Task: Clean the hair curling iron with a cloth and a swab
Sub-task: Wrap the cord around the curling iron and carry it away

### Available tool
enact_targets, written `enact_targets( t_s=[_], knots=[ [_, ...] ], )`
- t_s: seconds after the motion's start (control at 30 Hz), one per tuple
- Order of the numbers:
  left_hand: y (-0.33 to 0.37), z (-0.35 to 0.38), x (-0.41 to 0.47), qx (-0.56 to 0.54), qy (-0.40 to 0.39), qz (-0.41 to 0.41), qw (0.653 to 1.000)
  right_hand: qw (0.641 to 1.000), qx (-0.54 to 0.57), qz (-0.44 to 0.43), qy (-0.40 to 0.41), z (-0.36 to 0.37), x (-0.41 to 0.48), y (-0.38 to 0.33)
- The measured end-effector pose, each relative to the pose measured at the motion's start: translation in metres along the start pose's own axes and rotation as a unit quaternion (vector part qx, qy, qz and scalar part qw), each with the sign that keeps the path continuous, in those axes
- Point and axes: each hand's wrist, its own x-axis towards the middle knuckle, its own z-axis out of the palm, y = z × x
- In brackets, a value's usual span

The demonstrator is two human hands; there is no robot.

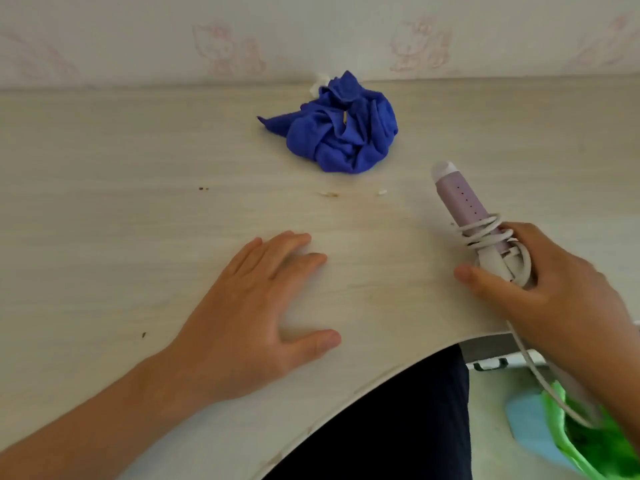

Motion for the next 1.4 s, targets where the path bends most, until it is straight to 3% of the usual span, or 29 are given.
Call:
enact_targets(
  t_s=[0.4, 0.67, 0.87, 1.0, 1.23, 1.4],
  knots=[
    [0.002, -0.004, 0.006, -0.006, -0.036, -0.026, 0.999, 0.991, 0.037, 0.09, -0.095, -0.009, 0.011, -0.004],
    [0.018, -0.008, 0.009, -0.058, -0.052, -0.102, 0.992, 0.974, 0.121, 0.12, -0.151, -0.028, 0.018, -0.006],
    [0.063, -0.042, 0.018, -0.099, -0.144, -0.209, 0.962, 0.938, 0.206, 0.205, -0.189, -0.064, -0.004, -0.002],
    [0.122, -0.09, 0.017, -0.154, -0.198, -0.228, 0.941, 0.911, 0.26, 0.267, -0.174, -0.118, -0.073, 0.009],
    [0.247, -0.158, 0.008, -0.29, -0.2, -0.149, 0.924, 0.883, 0.334, 0.319, -0.079, -0.23, -0.195, 0.031],
    [0.298, -0.174, 0.016, -0.363, -0.19, -0.088, 0.908, 0.868, 0.366, 0.334, -0.007, -0.279, -0.252, 0.046]
  ],
)
